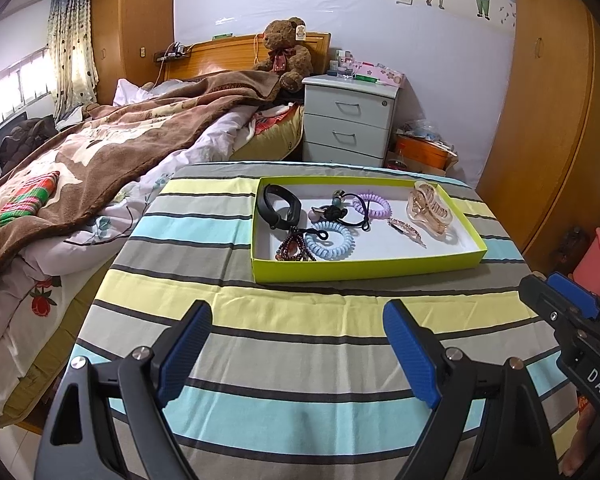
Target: Organize jewelry
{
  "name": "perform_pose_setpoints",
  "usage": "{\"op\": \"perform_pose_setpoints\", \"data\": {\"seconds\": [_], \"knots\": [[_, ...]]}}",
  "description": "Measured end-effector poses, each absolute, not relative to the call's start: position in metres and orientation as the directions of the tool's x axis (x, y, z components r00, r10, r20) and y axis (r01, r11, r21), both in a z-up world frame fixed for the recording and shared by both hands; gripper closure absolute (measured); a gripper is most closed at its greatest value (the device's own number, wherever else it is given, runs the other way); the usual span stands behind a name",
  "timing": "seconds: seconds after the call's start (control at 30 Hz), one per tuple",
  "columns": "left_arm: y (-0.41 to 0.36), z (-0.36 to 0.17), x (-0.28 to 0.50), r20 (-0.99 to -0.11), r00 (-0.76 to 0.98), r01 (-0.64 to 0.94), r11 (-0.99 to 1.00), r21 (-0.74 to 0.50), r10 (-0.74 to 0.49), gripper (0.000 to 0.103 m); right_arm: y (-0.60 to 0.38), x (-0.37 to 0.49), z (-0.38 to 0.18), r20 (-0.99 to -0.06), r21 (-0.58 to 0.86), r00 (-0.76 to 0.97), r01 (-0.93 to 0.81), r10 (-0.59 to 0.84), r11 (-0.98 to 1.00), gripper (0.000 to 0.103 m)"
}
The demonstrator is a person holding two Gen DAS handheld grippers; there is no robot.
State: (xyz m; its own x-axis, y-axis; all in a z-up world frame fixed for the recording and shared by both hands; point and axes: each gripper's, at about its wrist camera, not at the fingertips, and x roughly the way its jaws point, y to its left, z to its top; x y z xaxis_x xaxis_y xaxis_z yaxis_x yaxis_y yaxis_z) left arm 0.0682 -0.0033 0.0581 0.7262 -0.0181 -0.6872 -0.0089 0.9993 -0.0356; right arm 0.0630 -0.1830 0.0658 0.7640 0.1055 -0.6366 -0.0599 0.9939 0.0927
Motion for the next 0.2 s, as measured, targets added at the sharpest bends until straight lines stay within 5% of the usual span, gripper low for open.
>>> {"op": "perform_pose_setpoints", "data": {"seconds": [0.2], "knots": [[-0.0029, 0.0568, 0.0684, -0.689, 0.724, -0.006, 0.999, -0.044, -0.025, 0.014, -0.1836, 0.0631, 0.0655, -0.637, 0.092, 0.764, -0.059, 0.104, 0.994, 0.051]]}}
